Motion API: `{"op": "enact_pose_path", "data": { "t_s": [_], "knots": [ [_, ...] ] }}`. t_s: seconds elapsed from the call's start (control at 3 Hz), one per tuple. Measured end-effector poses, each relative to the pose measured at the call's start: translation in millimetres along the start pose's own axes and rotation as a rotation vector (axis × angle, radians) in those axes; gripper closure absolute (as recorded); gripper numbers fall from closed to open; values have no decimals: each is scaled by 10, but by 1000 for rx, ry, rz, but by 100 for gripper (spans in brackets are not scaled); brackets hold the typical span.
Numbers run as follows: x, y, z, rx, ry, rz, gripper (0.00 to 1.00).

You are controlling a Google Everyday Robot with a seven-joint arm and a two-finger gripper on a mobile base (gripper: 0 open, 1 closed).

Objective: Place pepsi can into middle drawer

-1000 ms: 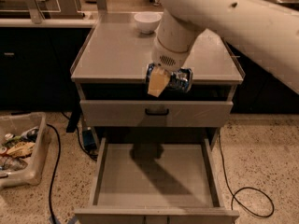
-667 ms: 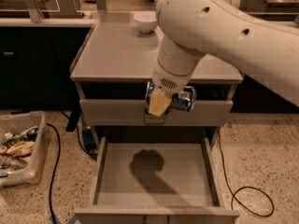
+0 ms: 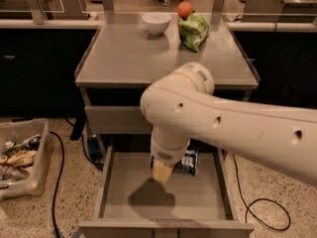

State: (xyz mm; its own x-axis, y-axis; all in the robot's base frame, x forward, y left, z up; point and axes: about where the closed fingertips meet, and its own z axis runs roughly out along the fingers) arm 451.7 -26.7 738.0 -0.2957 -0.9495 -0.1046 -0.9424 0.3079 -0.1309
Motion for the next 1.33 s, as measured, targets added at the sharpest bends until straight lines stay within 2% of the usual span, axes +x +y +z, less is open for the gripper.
{"op": "enact_pose_path", "data": {
  "t_s": [0.33,0.67,1.0,1.33],
  "knots": [
    [194,142,159,-25,48,9,100],
    [193,142,159,-25,48,9,100],
    [157,204,261,-13,59,24,100],
    [-117,349,768,-33,51,19,100]
  ]
}}
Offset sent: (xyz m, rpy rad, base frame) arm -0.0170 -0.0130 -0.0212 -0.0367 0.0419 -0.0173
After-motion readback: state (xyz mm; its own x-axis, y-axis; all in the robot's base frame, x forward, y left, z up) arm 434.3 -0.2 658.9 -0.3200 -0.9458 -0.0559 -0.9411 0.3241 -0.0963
